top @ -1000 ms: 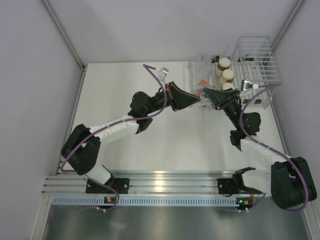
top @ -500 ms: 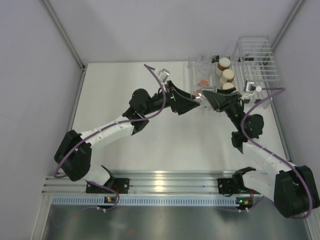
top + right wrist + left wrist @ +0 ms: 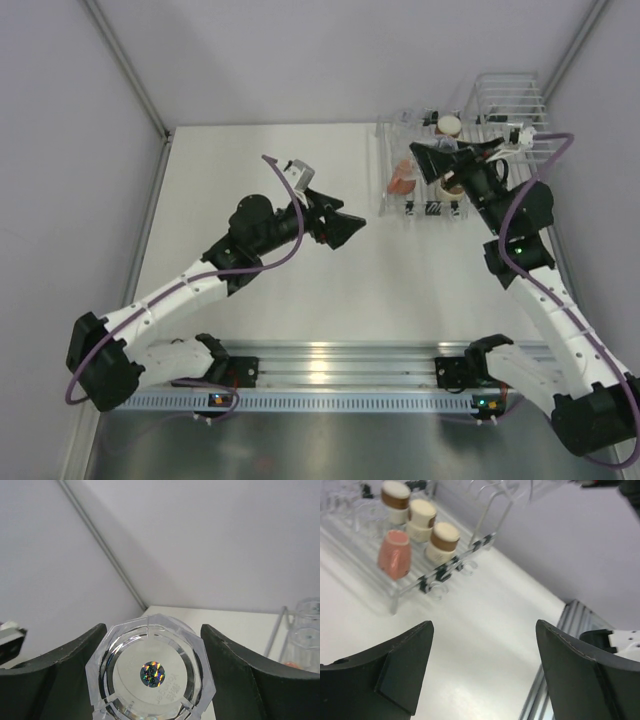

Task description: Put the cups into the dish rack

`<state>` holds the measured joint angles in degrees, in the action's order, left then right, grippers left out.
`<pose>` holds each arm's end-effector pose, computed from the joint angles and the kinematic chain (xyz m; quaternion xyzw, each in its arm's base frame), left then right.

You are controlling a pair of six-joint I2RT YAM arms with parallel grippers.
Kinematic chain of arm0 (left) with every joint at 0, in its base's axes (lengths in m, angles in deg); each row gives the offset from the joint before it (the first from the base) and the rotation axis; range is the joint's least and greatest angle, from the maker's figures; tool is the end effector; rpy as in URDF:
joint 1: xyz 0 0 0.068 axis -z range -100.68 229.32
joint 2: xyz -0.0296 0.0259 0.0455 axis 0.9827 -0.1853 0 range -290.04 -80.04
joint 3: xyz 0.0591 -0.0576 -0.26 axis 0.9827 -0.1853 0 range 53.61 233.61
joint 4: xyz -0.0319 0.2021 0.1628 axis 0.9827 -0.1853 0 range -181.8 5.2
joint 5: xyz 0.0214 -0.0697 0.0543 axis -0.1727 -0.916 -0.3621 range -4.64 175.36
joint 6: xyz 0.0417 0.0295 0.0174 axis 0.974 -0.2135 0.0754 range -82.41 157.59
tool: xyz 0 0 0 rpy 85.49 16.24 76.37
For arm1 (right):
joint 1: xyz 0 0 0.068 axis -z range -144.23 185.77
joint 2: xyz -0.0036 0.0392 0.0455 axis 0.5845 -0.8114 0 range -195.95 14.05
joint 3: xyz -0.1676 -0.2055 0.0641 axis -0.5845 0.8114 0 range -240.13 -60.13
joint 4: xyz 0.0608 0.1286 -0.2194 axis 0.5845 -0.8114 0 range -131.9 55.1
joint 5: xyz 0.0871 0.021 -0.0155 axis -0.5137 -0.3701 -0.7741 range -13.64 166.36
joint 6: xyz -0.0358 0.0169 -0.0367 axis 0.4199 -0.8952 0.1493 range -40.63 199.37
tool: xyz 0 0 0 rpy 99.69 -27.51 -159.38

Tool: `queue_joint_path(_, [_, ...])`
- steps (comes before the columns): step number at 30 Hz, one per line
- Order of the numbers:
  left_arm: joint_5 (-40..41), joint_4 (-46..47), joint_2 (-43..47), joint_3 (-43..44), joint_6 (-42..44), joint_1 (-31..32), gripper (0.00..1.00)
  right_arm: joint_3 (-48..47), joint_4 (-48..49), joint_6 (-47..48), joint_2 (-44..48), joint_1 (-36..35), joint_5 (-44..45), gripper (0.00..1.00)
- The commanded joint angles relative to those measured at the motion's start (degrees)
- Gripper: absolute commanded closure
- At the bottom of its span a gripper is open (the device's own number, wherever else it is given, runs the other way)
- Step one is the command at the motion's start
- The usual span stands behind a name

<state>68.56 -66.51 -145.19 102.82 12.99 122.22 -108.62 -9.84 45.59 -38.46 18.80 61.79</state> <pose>0.1902 -0.1907 0.3478 0.2130 0.6595 -0.4806 0.5373 0.1975 0.0697 0.4046 -0.0213 0.5708 0.4152 0.7080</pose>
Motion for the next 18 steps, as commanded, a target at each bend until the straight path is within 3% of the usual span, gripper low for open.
queue_joint_path(1, [7.3, -8.2, 4.3, -2.0, 7.2, 0.1, 0.11, -6.3, -13.4, 10.0, -4.7, 1.9, 5.2, 1.0])
queue_joint_path(8, [10.9, -12.0, 8.7, -4.6, 9.2, 0.1, 0.11, -15.4, -16.2, 10.0, -19.0, 8.1, 1.8, 1.0])
queue_joint_path(18, [14.1, -15.6, 12.1, -7.5, 11.1, 0.0, 0.11, -22.8, -15.9, 12.0, -35.8, 9.1, 1.7, 1.0])
